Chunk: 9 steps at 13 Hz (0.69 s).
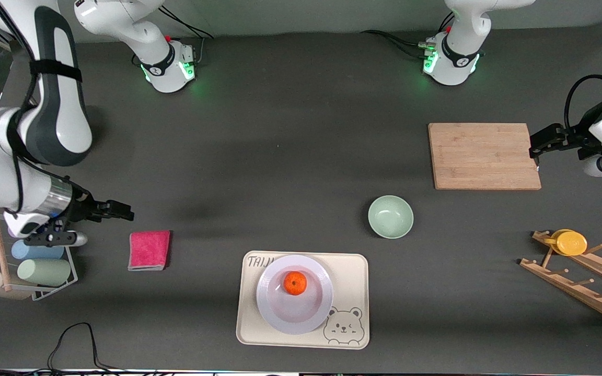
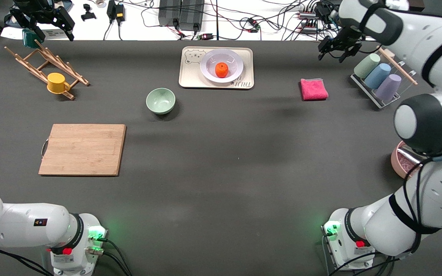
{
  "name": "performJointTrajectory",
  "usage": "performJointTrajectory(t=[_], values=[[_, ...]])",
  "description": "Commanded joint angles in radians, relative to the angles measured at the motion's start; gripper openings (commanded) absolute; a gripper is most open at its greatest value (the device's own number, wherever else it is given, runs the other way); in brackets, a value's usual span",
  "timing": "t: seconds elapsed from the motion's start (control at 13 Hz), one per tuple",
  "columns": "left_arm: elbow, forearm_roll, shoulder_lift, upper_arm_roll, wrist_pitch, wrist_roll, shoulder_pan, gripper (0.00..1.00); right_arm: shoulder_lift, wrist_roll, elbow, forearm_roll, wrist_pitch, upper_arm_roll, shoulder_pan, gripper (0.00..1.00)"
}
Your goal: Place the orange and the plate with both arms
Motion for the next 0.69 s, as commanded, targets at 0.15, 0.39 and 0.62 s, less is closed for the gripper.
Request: performJointTrajectory(t=[0.15,0.39,0.62], values=[[0.005,-0.009,-0.007,0.013,-0.017,0.000,-0.015,1.00,-0.109,0.045,0.110,-0.112,-0.253,-0.012,0.007,1.00],[0.006,-0.009,-0.005,0.013,-0.014,-0.005,-0.017,1.00,-0.091,0.041,0.214,-0.167,-0.324,-0.006,0.015,1.00],[0.009,-0.009,-0.004,0.013,-0.014,-0.005,-0.015,1.00,-0.092,0.009,0.225,-0.169,-0.324,-0.006,0.015,1.00]])
